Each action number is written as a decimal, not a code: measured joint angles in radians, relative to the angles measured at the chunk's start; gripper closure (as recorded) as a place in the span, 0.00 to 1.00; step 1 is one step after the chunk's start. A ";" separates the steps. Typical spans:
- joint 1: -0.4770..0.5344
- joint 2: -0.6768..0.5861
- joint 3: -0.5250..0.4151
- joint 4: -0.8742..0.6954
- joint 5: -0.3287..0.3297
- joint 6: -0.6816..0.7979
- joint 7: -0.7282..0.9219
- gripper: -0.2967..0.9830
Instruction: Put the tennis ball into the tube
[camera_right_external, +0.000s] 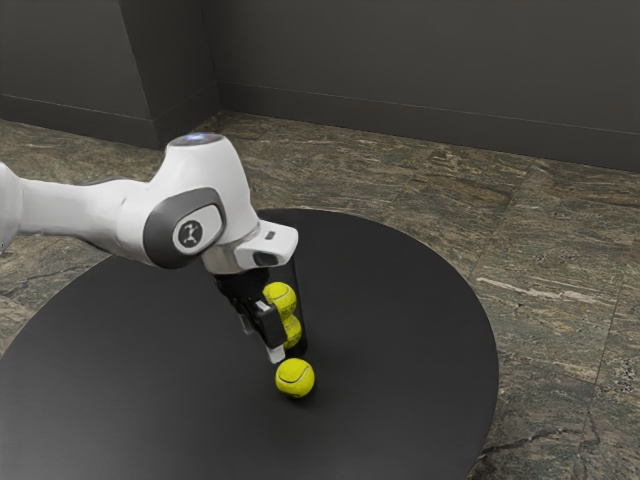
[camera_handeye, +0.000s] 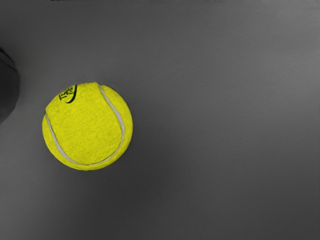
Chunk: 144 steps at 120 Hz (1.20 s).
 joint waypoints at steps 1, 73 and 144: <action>0.000 0.005 -0.001 -0.002 -0.003 0.008 -0.003 0.23; 0.030 0.262 -0.015 -0.070 -0.154 0.403 -0.149 0.23; 0.020 0.351 0.016 -0.056 -0.107 0.507 -0.211 0.52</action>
